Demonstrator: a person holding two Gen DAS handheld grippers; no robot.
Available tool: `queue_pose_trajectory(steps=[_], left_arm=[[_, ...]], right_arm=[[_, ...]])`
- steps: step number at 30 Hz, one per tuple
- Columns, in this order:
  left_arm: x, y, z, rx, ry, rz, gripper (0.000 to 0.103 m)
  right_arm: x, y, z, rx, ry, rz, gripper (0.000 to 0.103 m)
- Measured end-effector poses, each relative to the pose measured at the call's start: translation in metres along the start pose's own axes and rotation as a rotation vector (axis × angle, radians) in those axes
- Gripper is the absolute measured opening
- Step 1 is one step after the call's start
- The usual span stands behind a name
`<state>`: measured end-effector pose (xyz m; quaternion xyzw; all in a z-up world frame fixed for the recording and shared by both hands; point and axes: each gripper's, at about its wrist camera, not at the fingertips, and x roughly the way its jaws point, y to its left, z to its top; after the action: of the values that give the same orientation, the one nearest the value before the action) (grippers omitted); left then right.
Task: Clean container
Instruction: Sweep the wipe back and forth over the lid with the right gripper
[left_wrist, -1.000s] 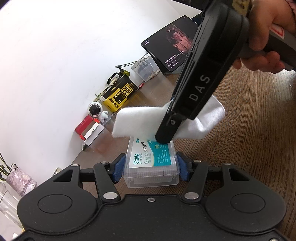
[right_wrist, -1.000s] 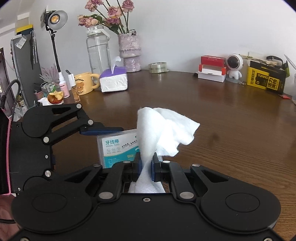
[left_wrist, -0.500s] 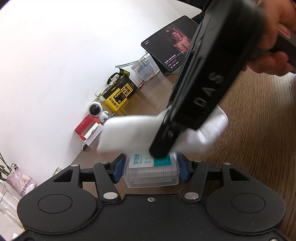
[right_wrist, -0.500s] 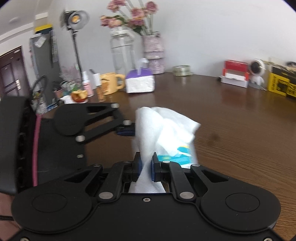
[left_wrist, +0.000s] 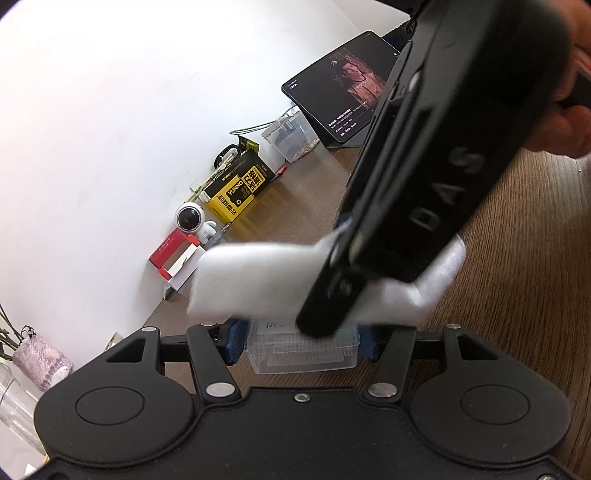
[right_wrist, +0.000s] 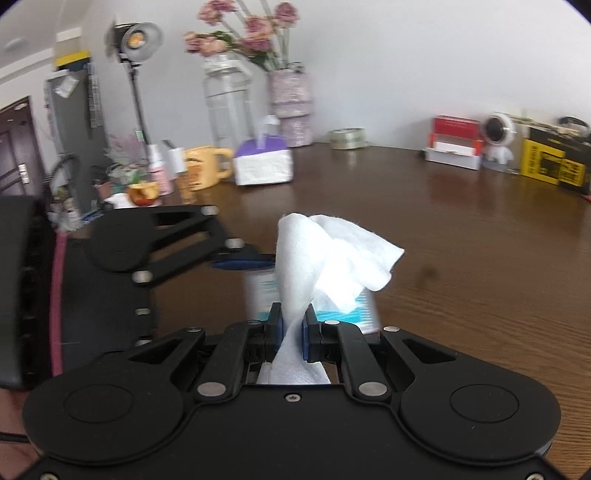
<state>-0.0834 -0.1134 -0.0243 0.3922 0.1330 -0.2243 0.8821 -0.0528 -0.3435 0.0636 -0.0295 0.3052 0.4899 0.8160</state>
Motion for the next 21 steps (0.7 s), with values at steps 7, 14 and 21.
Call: queue_pose_trajectory(steps=[7,14,21], left_arm=[[0.0,-0.002,0.0,0.0,0.0,0.0,0.057],[0.001,-0.002,0.001,0.0,0.0,0.0,0.057],[0.001,-0.003,0.002,0.0,0.0,0.0,0.057]], right_arm=[[-0.001,-0.002,0.001,-0.004,-0.002,-0.017,0.01],[0.001,-0.022,0.002,0.033,0.005,-0.13,0.01],[0.0,-0.007,-0.002,0.026,-0.005,-0.027,0.01]])
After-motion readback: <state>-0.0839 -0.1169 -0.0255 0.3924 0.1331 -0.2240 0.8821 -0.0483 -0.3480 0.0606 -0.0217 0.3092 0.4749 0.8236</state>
